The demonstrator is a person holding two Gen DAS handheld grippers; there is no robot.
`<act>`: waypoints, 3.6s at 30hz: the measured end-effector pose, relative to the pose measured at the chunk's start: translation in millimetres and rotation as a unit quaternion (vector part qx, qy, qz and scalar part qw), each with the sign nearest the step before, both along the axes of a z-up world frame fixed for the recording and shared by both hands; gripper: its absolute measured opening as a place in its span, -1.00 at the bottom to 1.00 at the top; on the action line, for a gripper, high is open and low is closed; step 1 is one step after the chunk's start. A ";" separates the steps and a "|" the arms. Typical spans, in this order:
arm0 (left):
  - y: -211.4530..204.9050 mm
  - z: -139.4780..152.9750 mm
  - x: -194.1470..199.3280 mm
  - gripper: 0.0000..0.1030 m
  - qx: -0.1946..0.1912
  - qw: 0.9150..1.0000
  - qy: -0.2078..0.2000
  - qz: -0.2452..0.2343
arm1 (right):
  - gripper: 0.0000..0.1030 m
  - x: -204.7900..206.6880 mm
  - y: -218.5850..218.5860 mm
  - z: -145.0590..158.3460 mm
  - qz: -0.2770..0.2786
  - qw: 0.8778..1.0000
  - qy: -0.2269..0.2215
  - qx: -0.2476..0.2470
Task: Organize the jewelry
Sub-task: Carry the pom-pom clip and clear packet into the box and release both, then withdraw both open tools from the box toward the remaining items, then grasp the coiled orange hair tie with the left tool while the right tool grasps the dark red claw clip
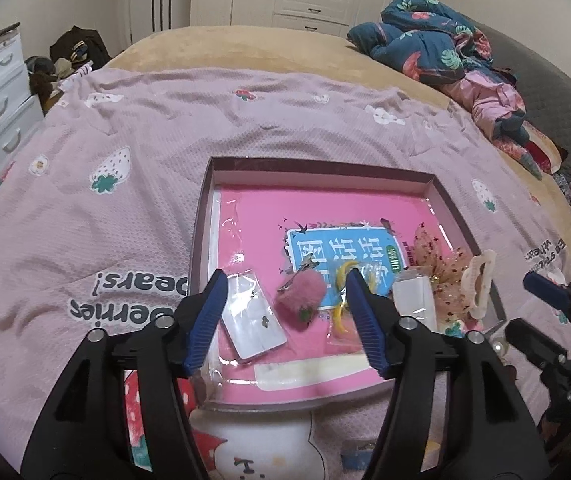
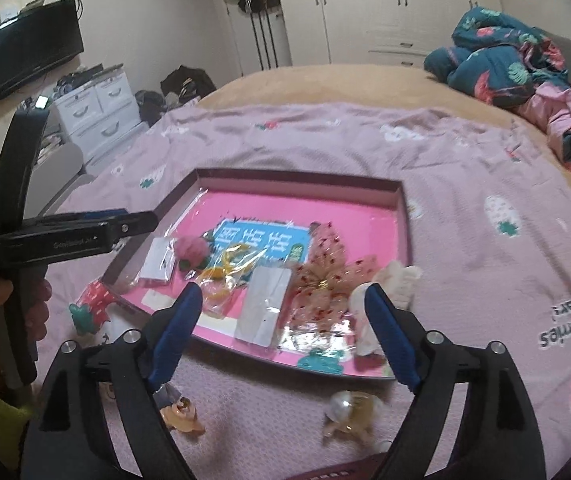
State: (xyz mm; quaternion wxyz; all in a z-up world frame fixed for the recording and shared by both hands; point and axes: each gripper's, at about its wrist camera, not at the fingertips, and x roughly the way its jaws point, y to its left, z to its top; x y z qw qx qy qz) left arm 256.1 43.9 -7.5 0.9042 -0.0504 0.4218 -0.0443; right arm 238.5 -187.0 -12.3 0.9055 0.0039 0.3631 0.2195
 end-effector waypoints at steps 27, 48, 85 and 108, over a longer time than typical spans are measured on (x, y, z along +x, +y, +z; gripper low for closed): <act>5.2 84.5 -96.9 0.82 -0.013 0.993 -0.112 0.021 | 0.89 -64.9 -41.9 71.1 -0.041 0.995 -0.086 0.006; -11.9 64.7 -149.5 0.82 0.015 0.995 -0.093 0.011 | 0.91 -109.8 -65.1 80.5 -0.044 0.994 -0.099 0.003; -48.2 -14.5 -183.7 0.81 0.046 0.998 -0.015 -0.046 | 0.91 -145.0 -61.5 3.9 -0.005 0.999 0.002 -0.037; -66.1 -54.6 -174.9 0.50 0.050 0.993 0.035 -0.097 | 0.91 -135.8 -58.8 -34.4 0.003 0.997 0.072 -0.038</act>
